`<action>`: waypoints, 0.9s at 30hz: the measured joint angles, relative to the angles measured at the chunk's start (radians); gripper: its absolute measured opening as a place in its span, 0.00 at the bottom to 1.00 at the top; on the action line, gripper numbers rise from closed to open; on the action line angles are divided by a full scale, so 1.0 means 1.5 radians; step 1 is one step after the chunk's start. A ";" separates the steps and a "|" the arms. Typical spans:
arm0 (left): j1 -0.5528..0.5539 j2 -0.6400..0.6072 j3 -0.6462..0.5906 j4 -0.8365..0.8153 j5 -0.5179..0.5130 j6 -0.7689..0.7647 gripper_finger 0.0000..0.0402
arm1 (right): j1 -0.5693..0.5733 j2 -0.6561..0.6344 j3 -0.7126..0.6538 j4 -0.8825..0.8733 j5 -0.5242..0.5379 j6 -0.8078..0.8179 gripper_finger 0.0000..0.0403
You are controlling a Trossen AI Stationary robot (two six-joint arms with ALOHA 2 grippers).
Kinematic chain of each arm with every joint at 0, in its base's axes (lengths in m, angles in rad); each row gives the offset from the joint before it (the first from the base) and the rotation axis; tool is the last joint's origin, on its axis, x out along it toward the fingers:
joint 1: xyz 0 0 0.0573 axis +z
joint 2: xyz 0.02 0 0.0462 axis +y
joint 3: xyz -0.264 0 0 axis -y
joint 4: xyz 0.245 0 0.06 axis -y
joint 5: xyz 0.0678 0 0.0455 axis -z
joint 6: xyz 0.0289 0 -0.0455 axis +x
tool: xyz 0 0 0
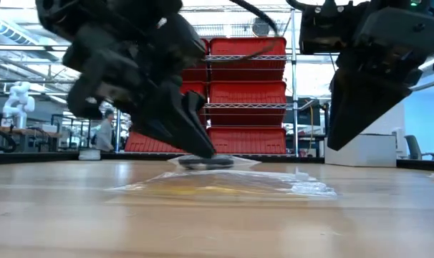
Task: Sort rubber bands
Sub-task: Move the zip bag to the left of the other zip bag
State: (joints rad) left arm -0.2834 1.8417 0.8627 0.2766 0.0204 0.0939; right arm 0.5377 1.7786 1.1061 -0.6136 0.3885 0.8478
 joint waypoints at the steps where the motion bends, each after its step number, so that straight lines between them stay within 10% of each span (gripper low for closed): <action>1: 0.000 0.011 0.015 -0.033 -0.002 0.000 0.02 | 0.000 0.000 0.000 0.000 0.000 0.000 0.01; 27: -0.123 -0.040 0.064 -0.564 -0.278 -0.189 0.01 | 0.018 0.000 0.000 -0.026 -0.001 0.018 0.00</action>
State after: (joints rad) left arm -0.4680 1.7813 0.9589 -0.5694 -0.3960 -0.1898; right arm 0.5652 1.7786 1.1065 -0.6522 0.3865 0.8753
